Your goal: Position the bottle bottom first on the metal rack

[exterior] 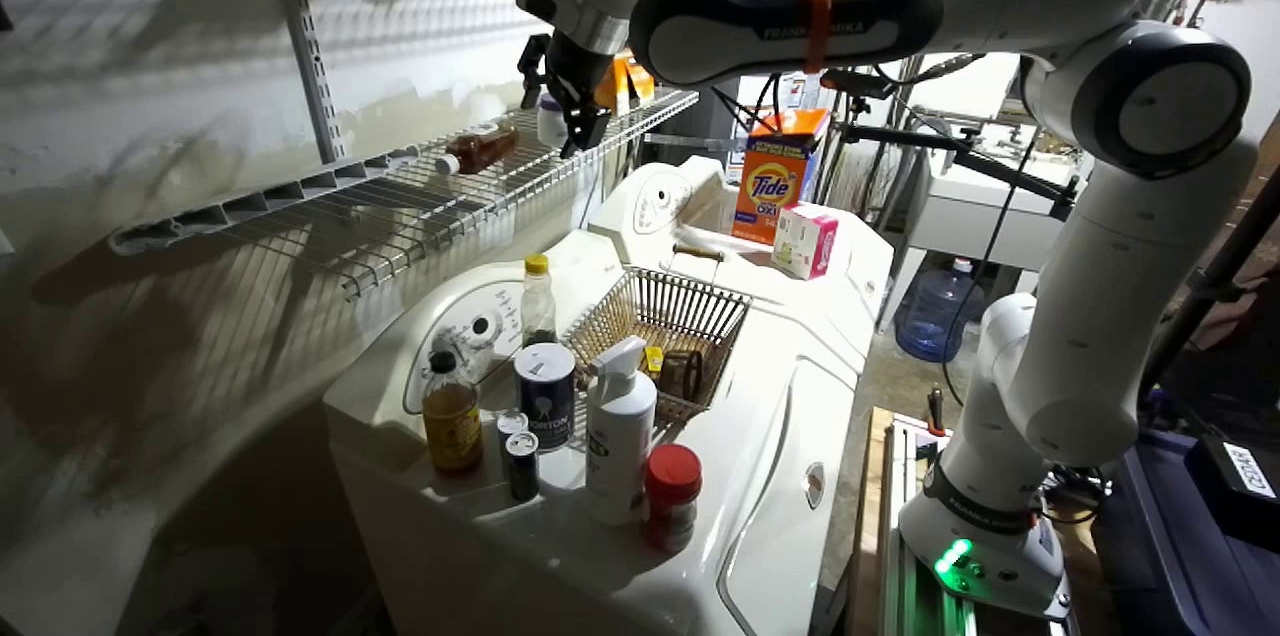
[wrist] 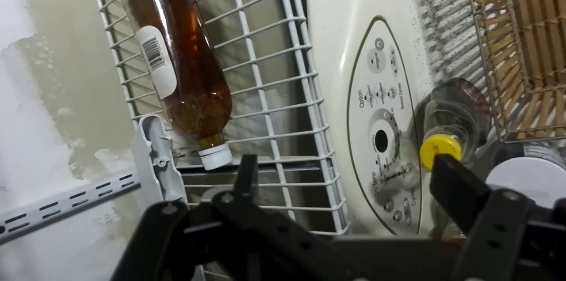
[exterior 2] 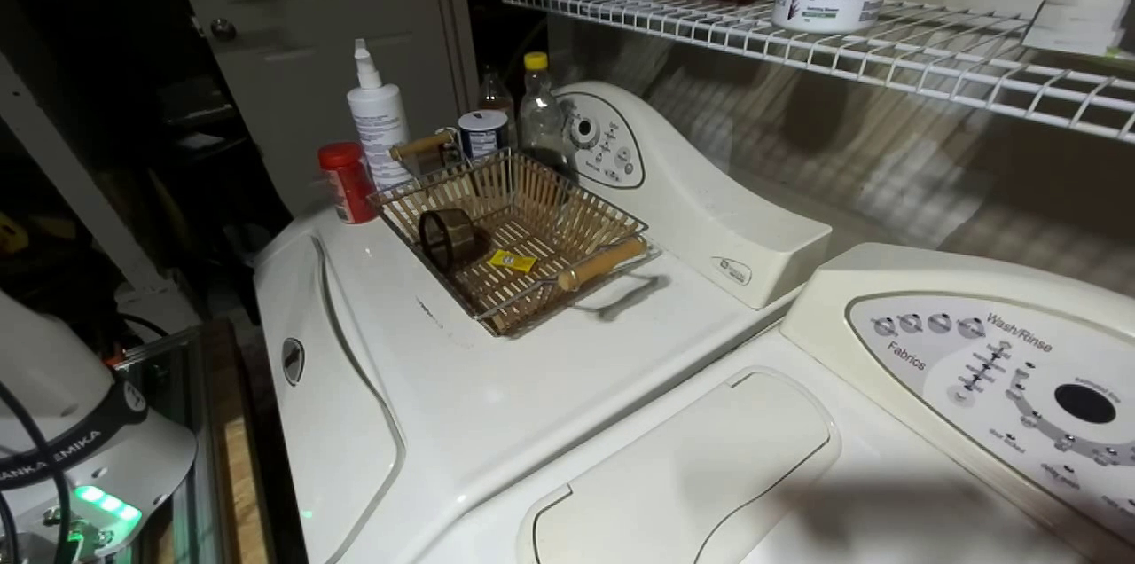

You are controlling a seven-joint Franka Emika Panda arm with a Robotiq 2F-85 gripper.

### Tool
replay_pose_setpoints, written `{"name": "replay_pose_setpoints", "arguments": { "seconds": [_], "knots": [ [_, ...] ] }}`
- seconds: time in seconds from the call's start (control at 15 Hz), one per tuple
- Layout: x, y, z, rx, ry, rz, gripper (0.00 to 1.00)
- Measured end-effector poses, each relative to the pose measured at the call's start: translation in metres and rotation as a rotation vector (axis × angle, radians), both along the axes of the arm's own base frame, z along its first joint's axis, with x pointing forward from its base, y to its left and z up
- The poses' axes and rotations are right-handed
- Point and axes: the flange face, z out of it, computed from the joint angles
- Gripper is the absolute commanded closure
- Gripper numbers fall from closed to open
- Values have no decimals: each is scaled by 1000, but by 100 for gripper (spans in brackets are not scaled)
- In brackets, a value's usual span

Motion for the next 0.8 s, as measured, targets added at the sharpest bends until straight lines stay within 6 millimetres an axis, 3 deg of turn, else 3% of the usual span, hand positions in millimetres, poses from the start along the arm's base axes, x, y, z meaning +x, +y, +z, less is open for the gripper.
{"name": "replay_pose_setpoints", "arguments": {
  "seconds": [0.8],
  "knots": [
    [59,-2,-18,-9,-17,32,0]
  ]
}}
